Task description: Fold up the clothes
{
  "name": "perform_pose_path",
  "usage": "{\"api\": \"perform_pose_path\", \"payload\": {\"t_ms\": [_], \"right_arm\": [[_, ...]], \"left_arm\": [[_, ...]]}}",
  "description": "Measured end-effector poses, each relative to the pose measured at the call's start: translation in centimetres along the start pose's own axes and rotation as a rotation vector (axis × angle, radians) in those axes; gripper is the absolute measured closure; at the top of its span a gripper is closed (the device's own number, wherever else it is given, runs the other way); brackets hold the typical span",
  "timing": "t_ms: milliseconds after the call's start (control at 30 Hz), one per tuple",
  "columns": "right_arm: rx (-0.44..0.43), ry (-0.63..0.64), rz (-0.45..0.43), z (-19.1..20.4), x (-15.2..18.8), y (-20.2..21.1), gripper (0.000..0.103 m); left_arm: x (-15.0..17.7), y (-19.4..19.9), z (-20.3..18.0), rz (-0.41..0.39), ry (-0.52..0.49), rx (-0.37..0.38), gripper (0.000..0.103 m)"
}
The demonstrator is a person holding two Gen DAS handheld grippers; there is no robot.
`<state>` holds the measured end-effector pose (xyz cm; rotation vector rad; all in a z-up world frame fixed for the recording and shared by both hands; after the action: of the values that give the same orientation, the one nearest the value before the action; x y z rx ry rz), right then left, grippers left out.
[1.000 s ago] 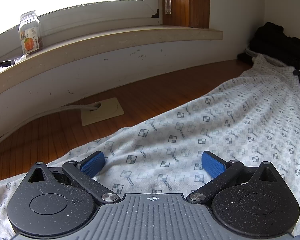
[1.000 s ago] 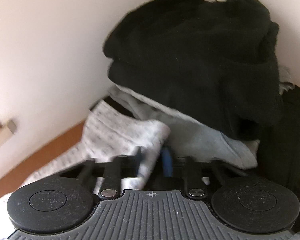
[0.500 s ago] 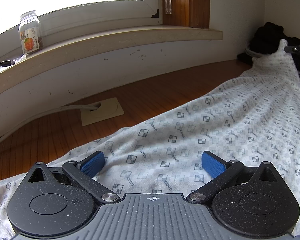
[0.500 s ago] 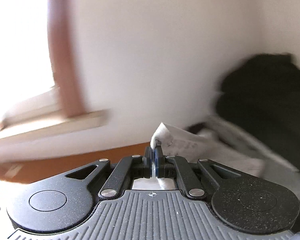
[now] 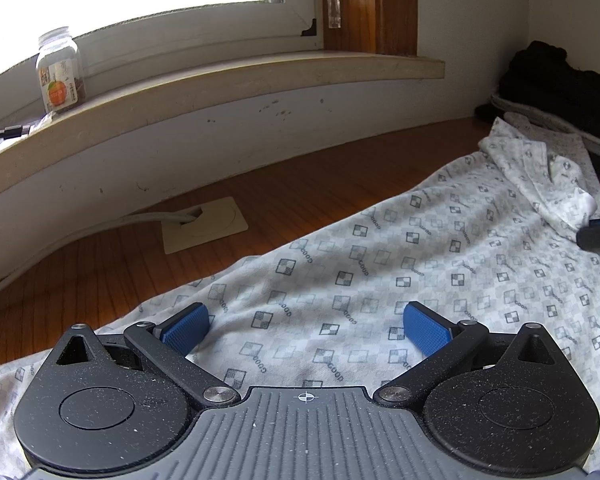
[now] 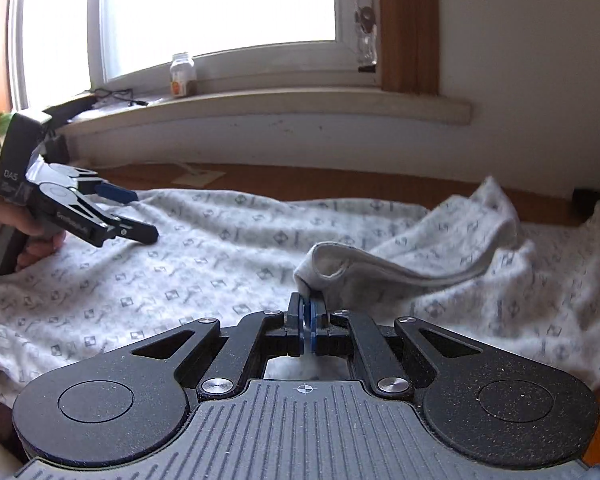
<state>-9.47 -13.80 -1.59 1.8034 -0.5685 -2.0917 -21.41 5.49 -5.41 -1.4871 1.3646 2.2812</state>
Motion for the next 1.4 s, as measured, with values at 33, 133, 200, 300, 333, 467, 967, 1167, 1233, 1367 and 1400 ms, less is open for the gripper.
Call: {"api": "perform_pose_path", "payload": {"t_ms": [33,133,200,300,333,467,967,1167,1233,1367,1400], "right_arm": [[0.005,0.001,-0.008,-0.3,0.1,0.0,0.099],[0.022,-0.006,-0.037,-0.7,0.2,0.7,0.099],[0.02,-0.028,-0.049,-1.1,0.1,0.9,0.099],[0.013,-0.06,-0.067,-1.6,0.4,0.8,0.099],[0.012,-0.068,-0.07,-1.7,0.5,0.8,0.099],[0.002,-0.091,-0.088,-1.9,0.6,0.9,0.099],[-0.019,-0.093,-0.117,-2.3,1.0,0.9,0.099],[-0.014,-0.084,-0.155,-2.1,0.0,1.5,0.099],[-0.023,-0.073,-0.17,-1.4,-0.7,1.8,0.099],[-0.064,-0.034,-0.2,1.2,-2.6,2.5,0.099],[-0.082,-0.019,-0.204,2.2,-3.1,2.5,0.099]], "left_arm": [[-0.2,0.0,-0.1,-0.003,-0.007,-0.006,0.0],[-1.6,0.2,-1.5,-0.025,-0.021,0.008,0.001],[-3.8,0.4,-3.7,-0.051,-0.038,0.06,0.005],[-7.7,0.7,-7.8,-0.098,-0.077,0.139,0.029],[-9.0,0.7,-9.4,-0.114,-0.091,0.166,0.034],[-13.3,-0.9,-15.7,-0.123,-0.113,0.297,0.042],[-15.3,-9.7,-25.9,0.0,-0.218,0.351,0.094],[-16.5,-7.2,-22.4,-0.045,-0.151,0.343,0.101],[-17.0,-5.6,-20.4,-0.071,-0.125,0.328,0.101],[-17.8,-1.3,-15.1,-0.122,-0.056,0.301,0.101],[-17.8,-0.1,-13.6,-0.136,-0.04,0.29,0.101]]}}
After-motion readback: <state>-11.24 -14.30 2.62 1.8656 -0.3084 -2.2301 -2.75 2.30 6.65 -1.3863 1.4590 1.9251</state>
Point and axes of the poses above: each gripper's, at about its wrist camera, not at the fingertips, and y roughly against the way its jaws point, z to its left, x to its underside, the point moved 9 cm from there along -y, roughly the way its jaws point, and after that the axes turned 6 degrees about -x, right-handed, at the moved point
